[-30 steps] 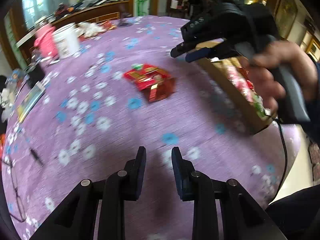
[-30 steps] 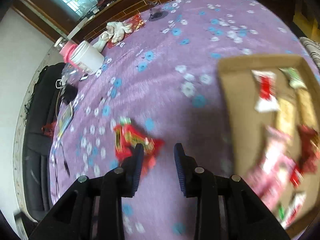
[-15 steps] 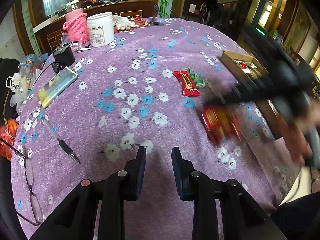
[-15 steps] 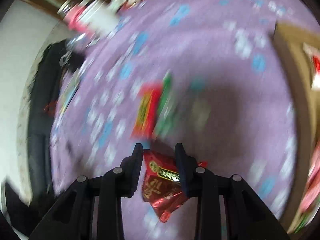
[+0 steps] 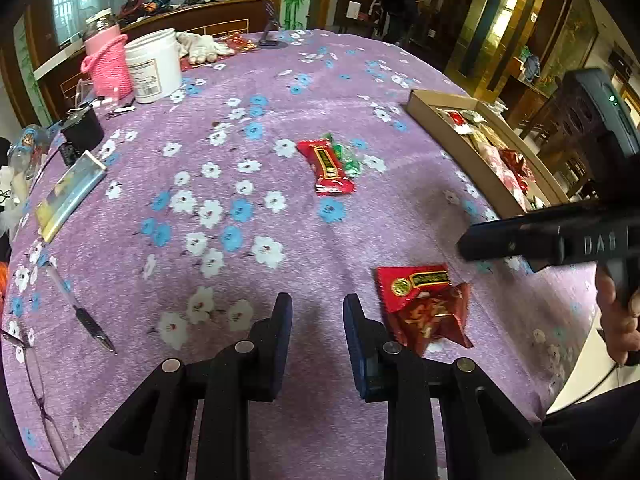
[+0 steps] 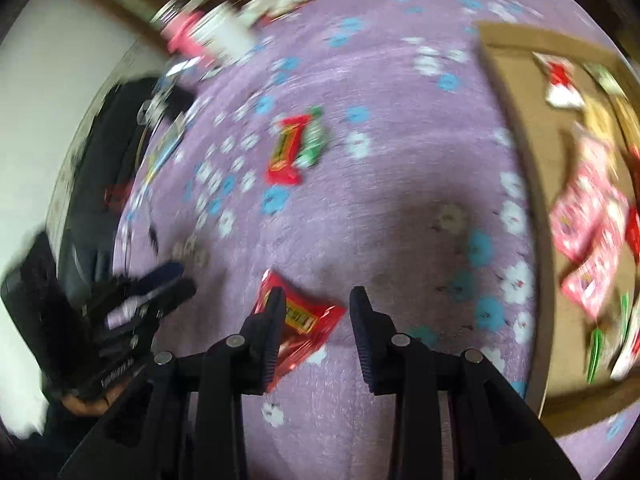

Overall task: Organize snacks
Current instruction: 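Grasp the red black-labelled candy with the right tool while the left tool grasps the gold-red wrapped candy, then carry both candies over the tray and open both tools to drop them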

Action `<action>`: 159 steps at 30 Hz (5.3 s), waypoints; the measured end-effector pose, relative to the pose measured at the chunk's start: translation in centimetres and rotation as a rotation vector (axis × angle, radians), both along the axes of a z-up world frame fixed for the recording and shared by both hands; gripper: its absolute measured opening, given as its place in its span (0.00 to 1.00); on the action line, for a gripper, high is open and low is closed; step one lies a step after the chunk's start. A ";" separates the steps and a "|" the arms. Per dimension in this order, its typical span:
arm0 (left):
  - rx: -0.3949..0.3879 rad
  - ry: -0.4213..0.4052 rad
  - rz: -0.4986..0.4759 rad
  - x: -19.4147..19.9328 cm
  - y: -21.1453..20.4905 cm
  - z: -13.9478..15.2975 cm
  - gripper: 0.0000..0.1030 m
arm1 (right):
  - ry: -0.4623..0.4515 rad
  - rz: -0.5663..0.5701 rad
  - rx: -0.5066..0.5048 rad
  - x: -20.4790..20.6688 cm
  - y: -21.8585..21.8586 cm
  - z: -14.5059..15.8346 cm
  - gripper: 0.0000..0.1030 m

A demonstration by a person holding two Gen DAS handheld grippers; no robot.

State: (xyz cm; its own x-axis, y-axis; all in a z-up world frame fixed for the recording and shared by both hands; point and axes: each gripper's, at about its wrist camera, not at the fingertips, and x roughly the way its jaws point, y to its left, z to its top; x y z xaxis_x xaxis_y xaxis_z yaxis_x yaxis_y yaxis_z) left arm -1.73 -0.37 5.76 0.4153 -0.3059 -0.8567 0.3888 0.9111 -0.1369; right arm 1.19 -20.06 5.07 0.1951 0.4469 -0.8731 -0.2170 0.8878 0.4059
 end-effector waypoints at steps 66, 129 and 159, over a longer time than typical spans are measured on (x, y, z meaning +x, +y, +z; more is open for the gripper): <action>-0.028 0.067 -0.028 -4.2 -10.3 -0.5 0.24 | -0.084 -0.009 0.010 -8.3 -9.0 1.4 0.17; -0.089 0.060 -0.234 9.0 -29.9 2.2 0.23 | -0.098 -0.382 0.063 1.2 -28.6 4.1 0.17; -0.085 0.093 -0.145 15.7 -29.6 -1.5 0.23 | -0.024 -0.392 -0.086 11.3 -26.9 -0.8 0.19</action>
